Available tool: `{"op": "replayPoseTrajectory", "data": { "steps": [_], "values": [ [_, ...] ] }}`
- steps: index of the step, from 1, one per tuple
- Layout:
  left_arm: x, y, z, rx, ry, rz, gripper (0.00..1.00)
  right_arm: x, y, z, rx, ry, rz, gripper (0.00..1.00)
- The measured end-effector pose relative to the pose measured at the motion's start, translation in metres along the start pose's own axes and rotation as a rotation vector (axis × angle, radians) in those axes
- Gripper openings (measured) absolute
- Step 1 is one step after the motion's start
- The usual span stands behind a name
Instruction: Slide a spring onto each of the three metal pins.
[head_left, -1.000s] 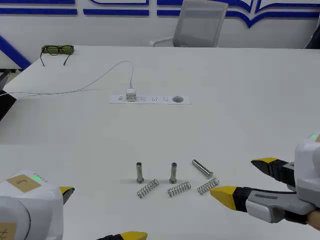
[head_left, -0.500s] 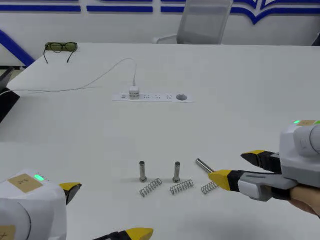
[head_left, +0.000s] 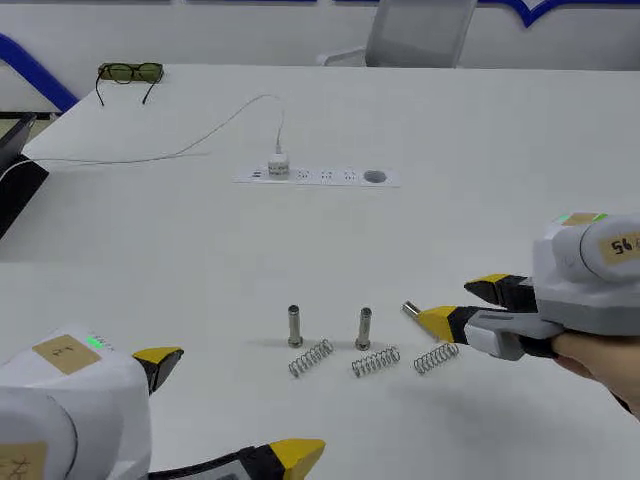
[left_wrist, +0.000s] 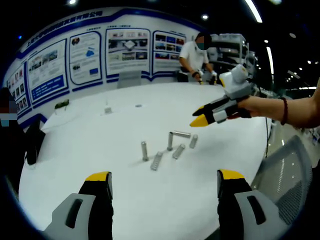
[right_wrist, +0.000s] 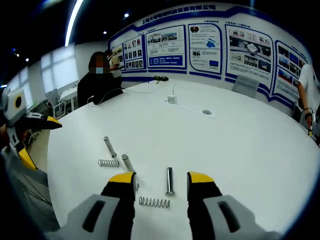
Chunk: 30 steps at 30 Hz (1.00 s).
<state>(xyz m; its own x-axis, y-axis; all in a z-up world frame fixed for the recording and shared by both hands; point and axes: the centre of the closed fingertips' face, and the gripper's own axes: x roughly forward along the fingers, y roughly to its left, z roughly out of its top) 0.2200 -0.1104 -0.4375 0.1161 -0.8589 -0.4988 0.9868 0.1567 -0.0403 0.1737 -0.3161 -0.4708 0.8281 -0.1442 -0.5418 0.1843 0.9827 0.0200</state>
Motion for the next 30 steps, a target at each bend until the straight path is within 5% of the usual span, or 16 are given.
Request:
{"op": "replayPoseTrajectory", "data": {
  "steps": [10,30],
  "values": [
    [0.006,0.001,-0.003,-0.008,-0.012,-0.002,0.88,0.027,-0.003,-0.001,-0.010,0.015,0.011,0.32],
    [0.012,0.000,-0.004,0.009,-0.011,-0.024,0.86,0.066,-0.015,-0.029,0.032,0.109,0.010,0.18]
  ]
}}
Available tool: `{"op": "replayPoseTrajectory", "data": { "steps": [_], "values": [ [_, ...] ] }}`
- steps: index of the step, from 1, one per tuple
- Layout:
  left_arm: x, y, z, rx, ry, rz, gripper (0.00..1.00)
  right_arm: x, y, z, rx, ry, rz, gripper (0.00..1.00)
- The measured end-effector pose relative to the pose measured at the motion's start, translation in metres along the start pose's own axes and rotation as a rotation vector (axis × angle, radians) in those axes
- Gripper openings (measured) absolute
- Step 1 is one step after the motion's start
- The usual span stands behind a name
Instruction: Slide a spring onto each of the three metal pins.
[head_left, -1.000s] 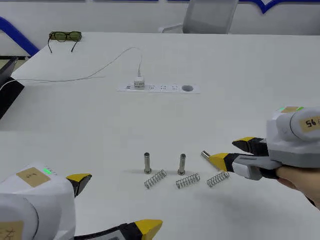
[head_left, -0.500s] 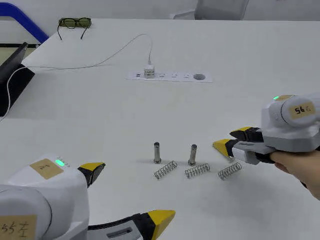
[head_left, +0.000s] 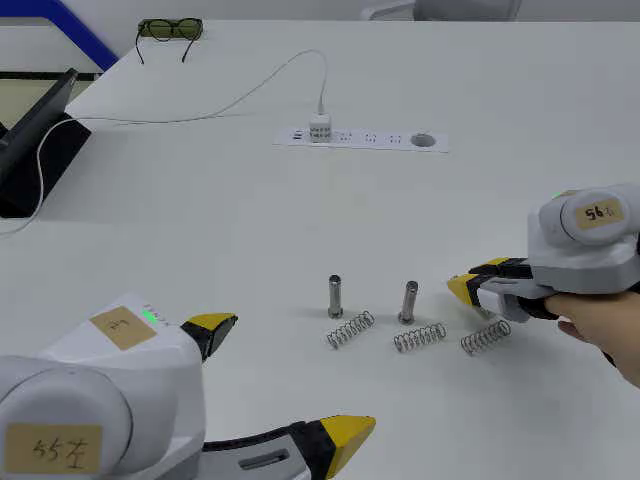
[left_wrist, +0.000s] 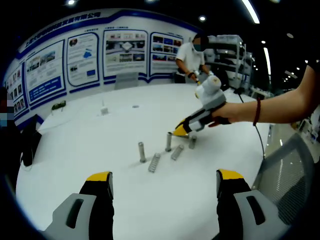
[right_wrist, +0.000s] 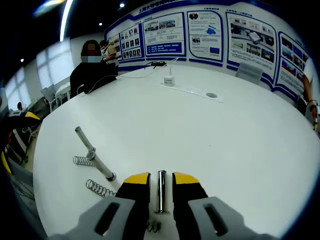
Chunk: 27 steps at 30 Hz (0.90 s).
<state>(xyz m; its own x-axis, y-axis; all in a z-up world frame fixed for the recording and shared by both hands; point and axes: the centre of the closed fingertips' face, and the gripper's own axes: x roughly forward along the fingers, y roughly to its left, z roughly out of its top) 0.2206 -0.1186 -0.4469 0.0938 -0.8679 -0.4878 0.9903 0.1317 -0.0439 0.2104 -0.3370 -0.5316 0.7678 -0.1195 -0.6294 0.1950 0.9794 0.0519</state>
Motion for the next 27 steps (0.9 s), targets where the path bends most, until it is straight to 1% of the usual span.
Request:
{"op": "replayPoseTrajectory", "data": {
  "steps": [4,8,12,14,15,16,19,22,24,27],
  "values": [
    [0.0002,0.0006,-0.0016,-0.002,0.004,0.001,0.86,0.0036,-0.0018,-0.0033,0.032,0.014,0.001,0.16],
    [0.0003,0.0014,-0.0038,-0.006,0.011,0.002,0.85,0.0058,0.0002,-0.0030,0.045,0.017,0.007,0.14],
    [-0.0004,0.0022,-0.0030,-0.012,0.010,0.001,0.85,0.0085,0.0026,-0.0016,0.034,0.027,0.002,0.14],
    [-0.0011,0.0031,-0.0015,-0.007,0.005,0.002,0.86,0.0095,0.0049,-0.0020,0.011,0.036,0.004,0.13],
    [-0.0014,0.0036,-0.0014,-0.006,0.006,0.003,0.86,0.0094,0.0042,-0.0029,-0.006,0.048,-0.002,0.10],
    [-0.0016,0.0041,-0.0020,-0.003,0.011,0.003,0.86,0.0107,0.0050,-0.0013,-0.026,0.047,-0.001,0.10],
    [-0.0019,0.0051,-0.0026,0.002,0.015,0.004,0.85,0.0101,0.0050,-0.0012,-0.043,0.060,-0.006,0.09],
    [-0.0022,0.0051,-0.0030,0.003,0.017,0.003,0.85,0.0100,0.0047,-0.0009,-0.037,0.070,0.001,0.09],
    [-0.0023,0.0047,-0.0032,0.006,0.019,0.002,0.85,0.0093,0.0033,-0.0011,-0.035,0.077,-0.007,0.09],
    [-0.0031,0.0044,-0.0020,0.014,0.018,0.003,0.85,0.0032,0.0054,0.0040,-0.029,0.059,0.004,0.09]
  ]
}}
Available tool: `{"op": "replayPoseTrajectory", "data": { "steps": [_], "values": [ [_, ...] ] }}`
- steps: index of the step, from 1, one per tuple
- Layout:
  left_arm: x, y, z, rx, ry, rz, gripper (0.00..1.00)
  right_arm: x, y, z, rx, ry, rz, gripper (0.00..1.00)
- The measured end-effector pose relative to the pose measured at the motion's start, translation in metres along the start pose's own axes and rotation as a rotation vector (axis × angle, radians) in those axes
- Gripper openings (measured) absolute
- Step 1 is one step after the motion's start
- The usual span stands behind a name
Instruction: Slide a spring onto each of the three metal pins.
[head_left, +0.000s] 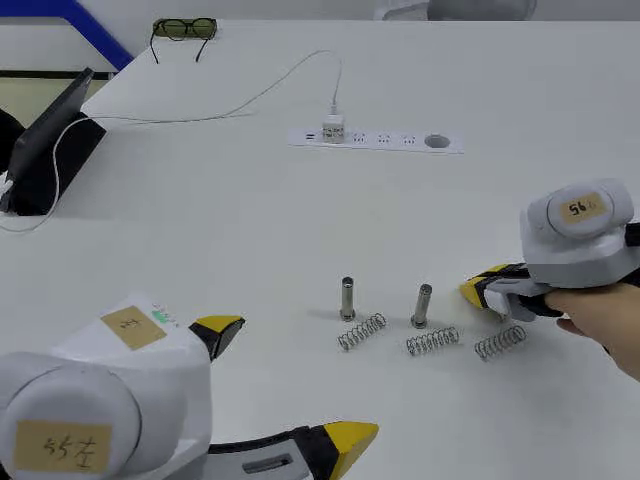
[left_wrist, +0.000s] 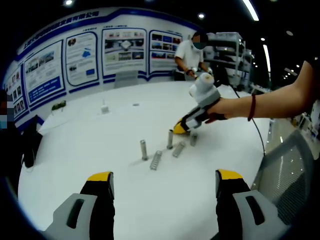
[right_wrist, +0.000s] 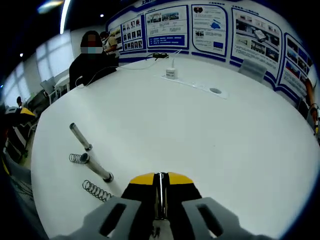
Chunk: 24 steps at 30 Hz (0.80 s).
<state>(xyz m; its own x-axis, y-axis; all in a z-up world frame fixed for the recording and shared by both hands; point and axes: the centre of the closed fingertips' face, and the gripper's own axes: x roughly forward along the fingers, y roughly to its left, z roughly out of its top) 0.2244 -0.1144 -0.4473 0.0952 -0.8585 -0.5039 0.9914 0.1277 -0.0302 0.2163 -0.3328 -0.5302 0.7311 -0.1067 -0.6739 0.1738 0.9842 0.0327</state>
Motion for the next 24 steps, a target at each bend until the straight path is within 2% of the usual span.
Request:
{"op": "replayPoseTrajectory", "data": {
  "steps": [2,13,24],
  "values": [
    [-0.001,0.000,0.001,0.002,-0.005,0.001,0.85,-0.005,0.001,0.004,0.017,-0.015,0.003,0.09],
    [-0.003,0.002,0.006,0.011,-0.012,0.007,0.85,-0.030,0.005,0.015,-0.013,-0.063,0.002,0.08],
    [-0.003,0.000,0.008,0.023,-0.016,0.006,0.83,-0.045,0.011,0.010,-0.042,-0.059,-0.006,0.08]
  ]
}}
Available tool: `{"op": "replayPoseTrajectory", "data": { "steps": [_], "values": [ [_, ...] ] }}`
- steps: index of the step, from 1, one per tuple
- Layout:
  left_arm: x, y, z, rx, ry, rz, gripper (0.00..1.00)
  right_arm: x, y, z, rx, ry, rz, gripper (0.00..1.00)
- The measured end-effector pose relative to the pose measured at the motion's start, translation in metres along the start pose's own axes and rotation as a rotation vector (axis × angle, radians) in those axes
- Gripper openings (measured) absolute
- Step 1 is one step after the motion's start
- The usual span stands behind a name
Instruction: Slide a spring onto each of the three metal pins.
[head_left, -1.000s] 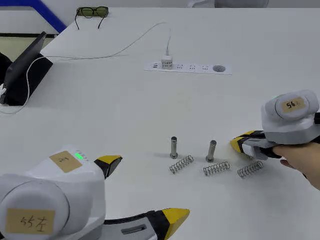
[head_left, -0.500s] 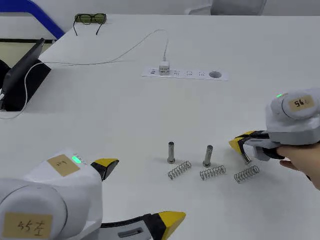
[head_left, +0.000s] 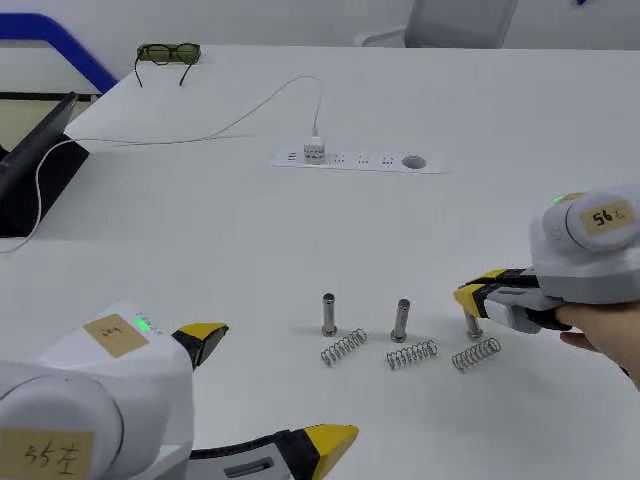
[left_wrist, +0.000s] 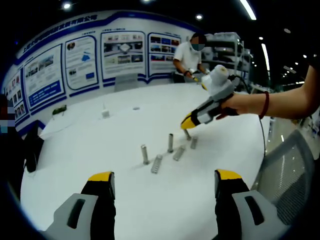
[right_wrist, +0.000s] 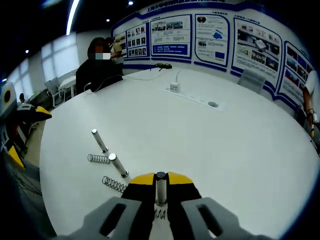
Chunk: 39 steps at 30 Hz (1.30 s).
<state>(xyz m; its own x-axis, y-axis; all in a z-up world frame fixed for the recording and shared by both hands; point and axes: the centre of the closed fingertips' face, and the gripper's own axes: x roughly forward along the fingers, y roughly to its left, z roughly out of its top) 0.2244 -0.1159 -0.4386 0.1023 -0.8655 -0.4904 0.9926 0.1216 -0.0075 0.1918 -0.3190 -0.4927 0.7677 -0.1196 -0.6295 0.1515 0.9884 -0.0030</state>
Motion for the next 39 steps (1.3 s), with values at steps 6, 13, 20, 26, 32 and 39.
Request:
{"op": "replayPoseTrajectory", "data": {
  "steps": [6,13,20,26,32,39],
  "values": [
    [0.000,0.000,0.000,0.016,0.003,0.004,0.81,-0.007,0.001,-0.004,-0.005,0.008,-0.014,0.08],
    [-0.001,0.001,-0.001,0.017,0.008,0.009,0.81,-0.013,-0.001,-0.009,0.011,0.031,-0.031,0.08],
    [-0.002,0.002,0.000,0.023,0.008,0.013,0.79,-0.016,-0.001,-0.013,0.021,0.041,-0.038,0.09],
    [-0.002,0.001,-0.001,0.026,0.012,0.008,0.76,-0.015,-0.001,-0.013,0.022,0.044,-0.036,0.09],
    [-0.001,0.001,-0.002,0.033,0.017,0.005,0.74,-0.015,-0.001,-0.015,0.003,0.065,-0.032,0.09],
    [0.005,0.003,-0.001,0.077,0.023,0.000,0.70,-0.016,0.000,-0.013,-0.019,0.048,-0.036,0.15]
  ]
}}
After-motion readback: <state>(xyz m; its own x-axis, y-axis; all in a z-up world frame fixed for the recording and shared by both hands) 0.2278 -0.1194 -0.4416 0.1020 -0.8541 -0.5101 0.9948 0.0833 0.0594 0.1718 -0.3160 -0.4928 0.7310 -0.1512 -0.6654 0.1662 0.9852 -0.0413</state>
